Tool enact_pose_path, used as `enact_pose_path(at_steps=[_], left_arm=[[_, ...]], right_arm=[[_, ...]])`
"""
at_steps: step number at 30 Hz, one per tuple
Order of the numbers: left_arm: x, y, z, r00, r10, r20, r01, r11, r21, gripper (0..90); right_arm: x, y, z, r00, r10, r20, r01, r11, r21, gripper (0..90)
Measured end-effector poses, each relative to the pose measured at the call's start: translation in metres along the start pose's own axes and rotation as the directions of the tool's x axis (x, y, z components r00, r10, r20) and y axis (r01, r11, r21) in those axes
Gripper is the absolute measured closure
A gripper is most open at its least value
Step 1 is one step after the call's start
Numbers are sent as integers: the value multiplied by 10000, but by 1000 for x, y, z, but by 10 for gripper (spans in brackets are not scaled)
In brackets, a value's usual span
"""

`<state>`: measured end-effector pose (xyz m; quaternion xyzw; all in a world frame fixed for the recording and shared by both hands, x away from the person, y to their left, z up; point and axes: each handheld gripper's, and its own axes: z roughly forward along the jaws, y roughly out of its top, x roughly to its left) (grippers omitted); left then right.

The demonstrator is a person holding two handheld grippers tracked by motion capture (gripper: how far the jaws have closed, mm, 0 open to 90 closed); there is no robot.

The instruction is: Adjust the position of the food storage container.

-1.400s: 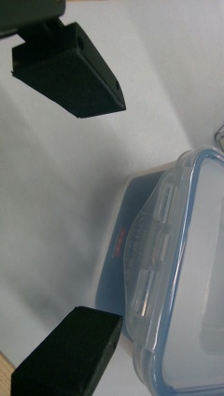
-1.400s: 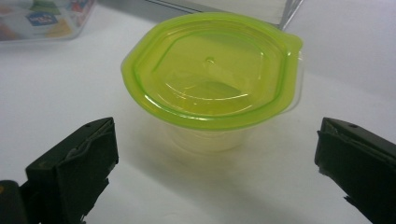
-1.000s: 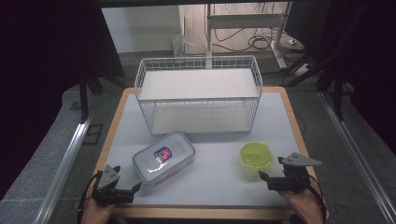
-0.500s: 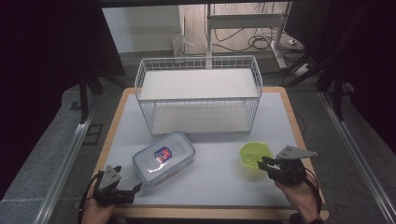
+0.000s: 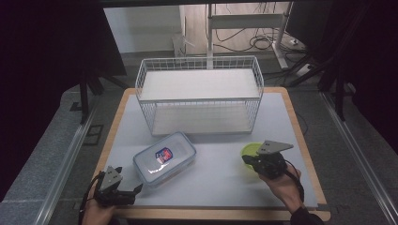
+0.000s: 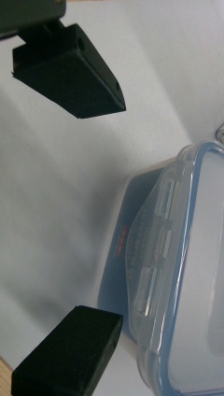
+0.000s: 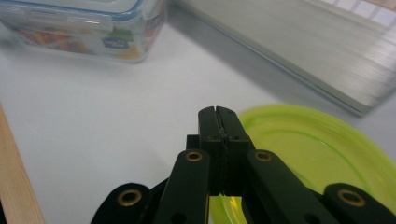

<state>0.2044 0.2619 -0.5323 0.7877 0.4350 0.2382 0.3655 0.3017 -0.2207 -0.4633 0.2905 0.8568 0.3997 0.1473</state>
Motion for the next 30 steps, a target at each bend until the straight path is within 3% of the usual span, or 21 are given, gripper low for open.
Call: enact_pose_path(at_steps=[6, 18, 26, 30], left_arm=[[0, 0, 0, 10000, 45, -3, -45, 10000, 51, 24], [-1, 0, 1, 10000, 93, 13, -93, 9999, 112, 26], [-1, 0, 2, 9999, 122, 23, -122, 9998, 142, 28], [-1, -1, 2, 9999, 137, 33, -138, 9998, 155, 28]], right_arm=[[5, 3, 22, 9995, -248, -175, 258, 9977, 631, 897], [-9, 0, 18, 9993, 333, -153, -329, 9991, 281, 897], [-2, 1, 26, 9998, -25, -199, 39, 9974, 718, 897], [-6, 0, 25, 10000, 81, 23, -82, 9972, 739, 897]])
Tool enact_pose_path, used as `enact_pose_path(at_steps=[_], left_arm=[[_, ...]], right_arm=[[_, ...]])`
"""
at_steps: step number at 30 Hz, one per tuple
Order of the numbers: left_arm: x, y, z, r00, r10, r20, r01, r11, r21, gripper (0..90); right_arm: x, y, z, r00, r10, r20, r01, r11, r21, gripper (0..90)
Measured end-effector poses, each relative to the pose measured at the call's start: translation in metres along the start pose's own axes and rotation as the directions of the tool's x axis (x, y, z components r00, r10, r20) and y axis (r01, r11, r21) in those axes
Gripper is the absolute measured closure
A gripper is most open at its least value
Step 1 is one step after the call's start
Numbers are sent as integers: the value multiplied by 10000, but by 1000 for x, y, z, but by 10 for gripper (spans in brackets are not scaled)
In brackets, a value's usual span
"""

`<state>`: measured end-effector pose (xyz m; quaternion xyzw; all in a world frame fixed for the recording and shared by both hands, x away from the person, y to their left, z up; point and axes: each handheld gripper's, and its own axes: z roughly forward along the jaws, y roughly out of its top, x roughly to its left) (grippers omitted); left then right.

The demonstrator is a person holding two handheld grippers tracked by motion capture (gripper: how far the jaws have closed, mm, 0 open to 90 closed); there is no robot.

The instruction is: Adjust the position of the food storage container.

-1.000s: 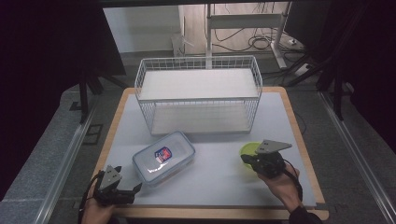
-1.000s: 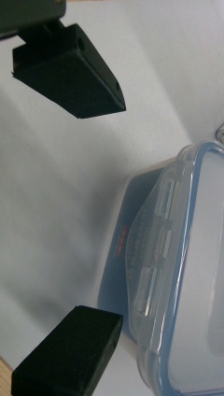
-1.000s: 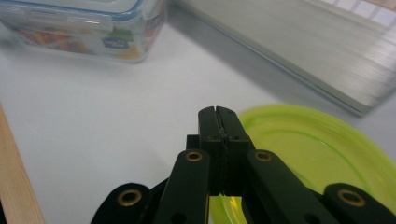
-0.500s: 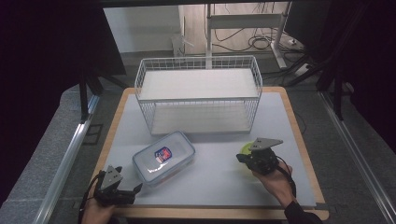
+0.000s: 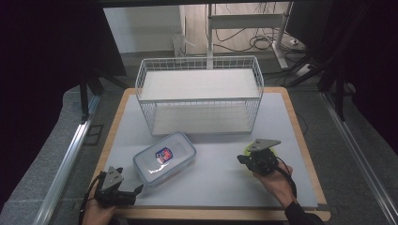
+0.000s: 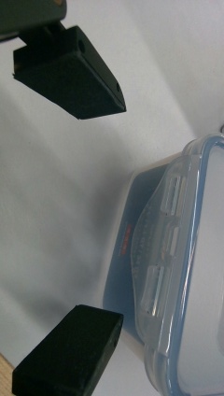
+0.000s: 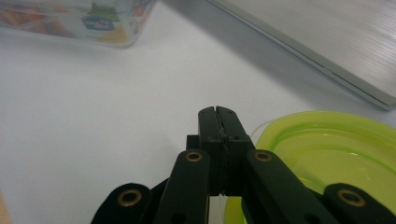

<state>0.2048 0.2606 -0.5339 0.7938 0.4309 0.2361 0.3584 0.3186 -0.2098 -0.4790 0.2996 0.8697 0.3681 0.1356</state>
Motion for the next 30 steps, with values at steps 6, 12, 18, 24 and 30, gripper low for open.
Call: enact_pose_path(at_steps=[6, 12, 18, 24, 30], left_arm=[[0, 0, 0, 10000, -2, 11, 2, 10000, 13, 28], [0, 0, 0, 10000, -42, 10, 42, 10000, 41, 29], [0, 0, 0, 10000, -91, 29, 91, 9999, 45, 30], [1, 1, 0, 9995, -283, 168, 283, 9996, 21, 28], [5, 2, -4, 9951, -902, 410, 905, 9959, -63, 9]], right_arm=[[-13, -4, -6, 9987, 440, 239, -436, 9989, -140, 897], [-27, -9, -10, 9957, 795, 475, -782, 9966, -276, 897], [-44, -14, -16, 9893, 1228, 791, -1193, 9917, -471, 897], [-50, -16, -19, 9849, 1439, 961, -1388, 9886, -581, 897], [-40, -11, -22, 9888, 1184, 907, -1113, 9906, -795, 896]])
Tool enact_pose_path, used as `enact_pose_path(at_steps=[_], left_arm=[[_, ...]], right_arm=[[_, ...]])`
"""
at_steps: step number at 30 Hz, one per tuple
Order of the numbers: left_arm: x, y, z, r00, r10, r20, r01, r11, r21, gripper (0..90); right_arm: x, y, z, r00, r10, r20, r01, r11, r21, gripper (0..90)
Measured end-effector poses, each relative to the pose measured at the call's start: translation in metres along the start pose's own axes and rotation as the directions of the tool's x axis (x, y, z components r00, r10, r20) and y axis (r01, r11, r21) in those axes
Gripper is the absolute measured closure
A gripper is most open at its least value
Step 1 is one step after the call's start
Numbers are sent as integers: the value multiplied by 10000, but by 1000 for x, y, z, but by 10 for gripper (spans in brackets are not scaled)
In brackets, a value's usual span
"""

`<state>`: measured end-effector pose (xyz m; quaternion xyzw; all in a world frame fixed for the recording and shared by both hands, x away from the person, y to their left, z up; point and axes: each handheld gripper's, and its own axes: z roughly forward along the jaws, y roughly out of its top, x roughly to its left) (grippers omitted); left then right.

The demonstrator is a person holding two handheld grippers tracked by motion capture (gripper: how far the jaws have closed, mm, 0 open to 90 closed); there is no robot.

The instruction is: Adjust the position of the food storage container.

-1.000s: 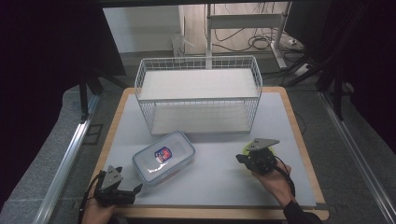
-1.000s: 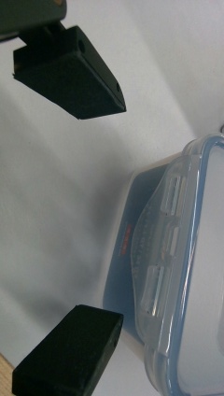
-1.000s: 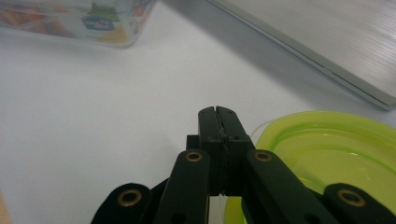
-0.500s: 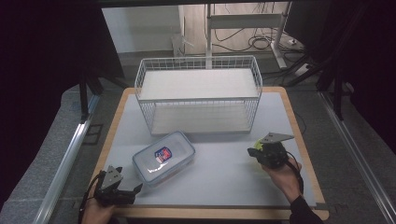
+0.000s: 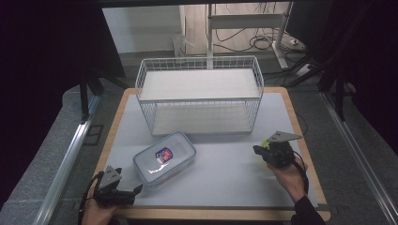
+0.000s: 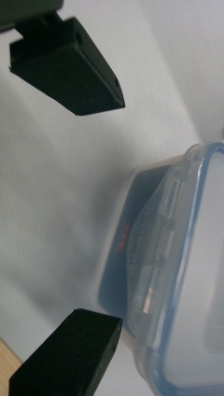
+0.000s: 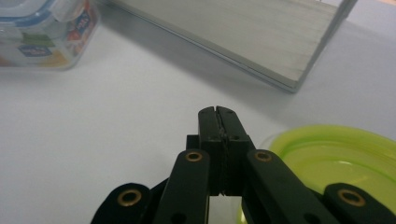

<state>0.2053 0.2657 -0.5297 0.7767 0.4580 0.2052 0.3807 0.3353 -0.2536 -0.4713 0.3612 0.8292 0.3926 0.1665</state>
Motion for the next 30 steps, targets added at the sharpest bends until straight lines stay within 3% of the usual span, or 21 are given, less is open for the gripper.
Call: enact_pose_path(at_steps=[3, 5, 8, 10, 13, 17, 20, 26, 30], left_arm=[[0, 2, 0, 9995, -223, -206, 226, 9996, 152, 92], [0, 2, 0, 9993, -249, -264, 255, 9994, 243, 229], [3, 8, 3, 9959, -880, -195, 886, 9955, 339, 500], [5, 11, 6, 9942, -1073, -112, 1077, 9933, 416, 646], [9, 13, 8, 9919, -1268, 19, 1266, 9912, 383, 784], [13, 17, 14, 9882, -1526, 165, 1520, 9878, 327, 846], [14, 24, 22, 9885, -1496, 201, 1489, 9883, 344, 855], [14, 41, 41, 9928, -1178, 201, 1169, 9923, 399, 855], [13, 52, 54, 9950, -973, 228, 963, 9944, 440, 857]], right_arm=[[5, 1, 2, 9999, -69, -115, 69, 10000, -28, 896], [6, 2, 3, 9998, -126, -147, 125, 9999, -31, 896], [13, 4, 6, 9995, -148, -296, 145, 9999, -86, 896], [16, 6, 10, 9992, -175, -361, 172, 9998, -84, 896], [21, 7, 15, 9986, -222, -484, 219, 9997, -66, 896], [28, 10, 24, 9977, -271, -618, 270, 9996, -27, 896], [33, 13, 30, 9970, -321, -711, 322, 9995, 8, 896], [38, 15, 41, 9956, -439, -824, 449, 9989, 100, 895], [37, 16, 44, 9961, -259, -842, 268, 9996, 100, 895]])
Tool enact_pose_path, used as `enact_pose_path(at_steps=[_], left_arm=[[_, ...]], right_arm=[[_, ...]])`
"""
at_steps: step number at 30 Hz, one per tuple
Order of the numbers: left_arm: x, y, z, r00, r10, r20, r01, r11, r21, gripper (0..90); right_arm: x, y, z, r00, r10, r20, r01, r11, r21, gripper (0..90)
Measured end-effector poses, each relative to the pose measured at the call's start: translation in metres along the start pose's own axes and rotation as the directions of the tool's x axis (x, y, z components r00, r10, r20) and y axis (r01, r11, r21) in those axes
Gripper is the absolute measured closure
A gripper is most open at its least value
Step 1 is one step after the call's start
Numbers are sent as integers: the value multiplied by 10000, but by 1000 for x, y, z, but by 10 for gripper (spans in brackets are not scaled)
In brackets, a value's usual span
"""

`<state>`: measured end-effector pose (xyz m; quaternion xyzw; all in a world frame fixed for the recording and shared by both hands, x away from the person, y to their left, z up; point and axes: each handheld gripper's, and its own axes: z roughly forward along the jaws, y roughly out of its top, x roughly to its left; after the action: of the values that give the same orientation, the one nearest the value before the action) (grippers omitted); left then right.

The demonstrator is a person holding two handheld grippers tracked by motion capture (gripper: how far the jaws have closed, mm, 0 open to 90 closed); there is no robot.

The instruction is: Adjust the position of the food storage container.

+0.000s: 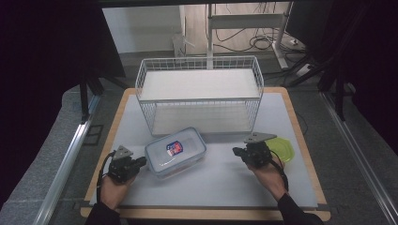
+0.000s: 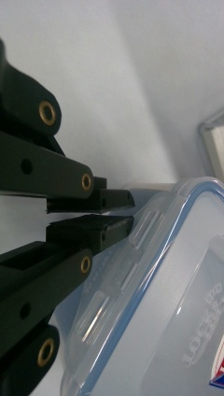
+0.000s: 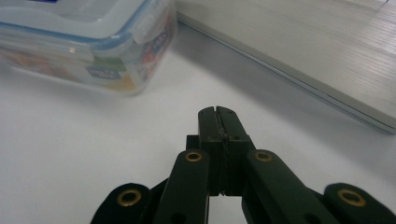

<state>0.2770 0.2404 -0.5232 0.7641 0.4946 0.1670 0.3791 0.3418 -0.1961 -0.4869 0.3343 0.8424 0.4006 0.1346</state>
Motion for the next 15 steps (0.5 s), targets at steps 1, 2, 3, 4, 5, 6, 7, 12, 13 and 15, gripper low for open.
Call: enact_pose_path(at_steps=[1, 2, 3, 4, 5, 6, 7, 12, 13, 15], left_arm=[[0, 3, 3, 10000, 52, 6, -52, 10000, 24, 857], [-1, 6, 6, 9999, 114, -7, -114, 9999, 35, 858], [-1, 9, 9, 9998, 180, -13, -180, 9998, 47, 858], [-1, 11, 12, 9997, 230, -25, -230, 9997, 52, 858], [-2, 14, 14, 9997, 237, -35, -237, 9997, 50, 858], [-2, 16, 17, 9997, 253, -28, -253, 9997, 42, 858], [-3, 18, 19, 9996, 285, -43, -285, 9996, 39, 858], [-6, 29, 31, 9990, 450, 52, -450, 9990, 4, 860], [-6, 29, 31, 9990, 450, 52, -450, 9990, 4, 861], [-8, 35, 39, 9988, 457, 180, -456, 9990, -36, 862]], right_arm=[[0, 1, 1, 10000, 30, -16, -30, 10000, -31, 895], [0, 1, 3, 10000, 59, -27, -59, 10000, -21, 895], [0, 2, 4, 10000, 49, -23, -49, 10000, -18, 895], [1, 3, 6, 10000, 47, -31, -47, 10000, -5, 895], [1, 3, 9, 10000, 54, -32, -54, 10000, 6, 895], [1, 4, 12, 10000, 66, -26, -66, 10000, 27, 895], [1, 5, 14, 10000, 77, -27, -77, 10000, 56, 895], [4, 10, 28, 10000, 18, 41, -18, 10000, 78, 896], [4, 10, 28, 10000, 18, 41, -18, 10000, 78, 896], [5, 15, 35, 9999, -21, 117, 21, 10000, 4, 896]])
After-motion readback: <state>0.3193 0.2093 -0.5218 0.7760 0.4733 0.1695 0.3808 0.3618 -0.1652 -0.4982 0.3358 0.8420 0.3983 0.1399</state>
